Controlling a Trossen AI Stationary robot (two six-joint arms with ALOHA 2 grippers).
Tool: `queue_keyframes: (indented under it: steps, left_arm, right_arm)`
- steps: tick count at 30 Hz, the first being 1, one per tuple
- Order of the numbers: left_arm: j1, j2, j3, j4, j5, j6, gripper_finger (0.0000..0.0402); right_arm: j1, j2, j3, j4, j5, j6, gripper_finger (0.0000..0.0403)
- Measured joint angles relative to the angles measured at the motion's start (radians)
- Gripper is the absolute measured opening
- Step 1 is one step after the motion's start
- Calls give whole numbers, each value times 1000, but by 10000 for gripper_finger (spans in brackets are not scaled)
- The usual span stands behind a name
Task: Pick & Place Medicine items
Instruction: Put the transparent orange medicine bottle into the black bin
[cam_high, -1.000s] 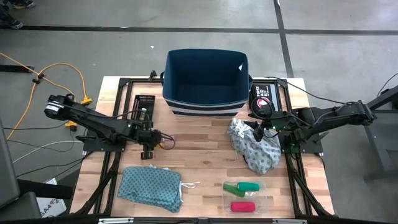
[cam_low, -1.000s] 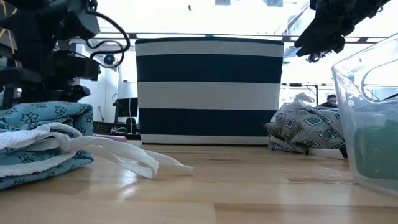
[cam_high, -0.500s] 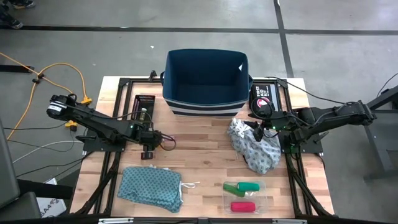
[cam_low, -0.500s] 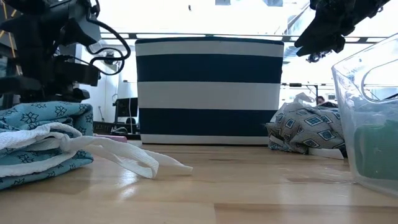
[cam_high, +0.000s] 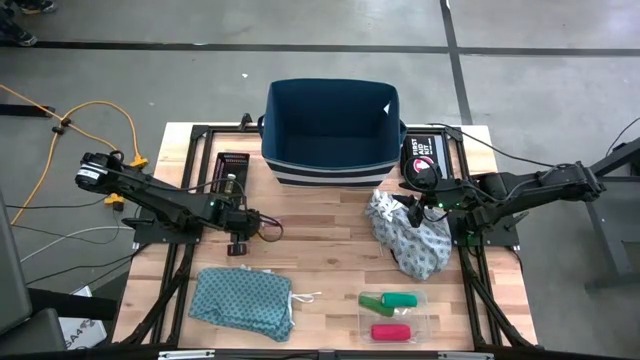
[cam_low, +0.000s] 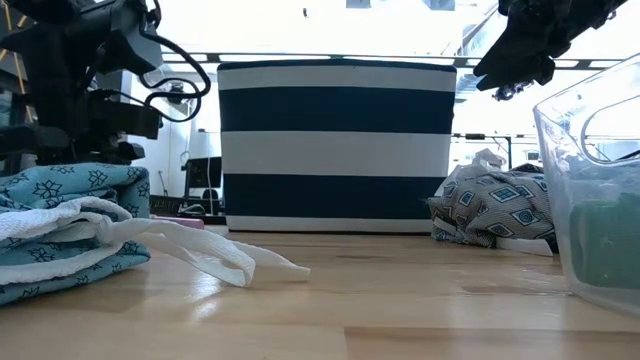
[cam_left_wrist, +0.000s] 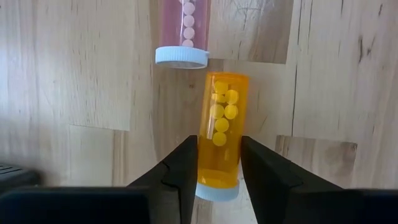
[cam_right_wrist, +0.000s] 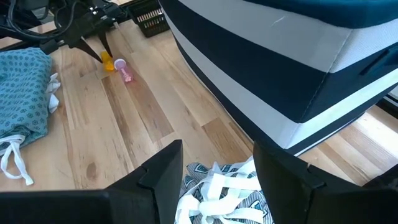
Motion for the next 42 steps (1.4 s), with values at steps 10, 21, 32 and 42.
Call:
queue_keyframes:
  steps: [10,21,32,42]
  left_arm:
    - [0,0,0,2,0,-7,93]
    - [13,-108,-1,-20,1,-24,93]
    - [161,-382,-1,-85,-23,-105,93]
    - [353,-389,-1,-104,-27,-296,93]
  right_arm:
    - [0,0,0,0,0,0,184]
    - [0,0,0,0,0,0,184]
    - [0,0,0,0,0,0,184]
    - [0,0,0,0,0,0,184]
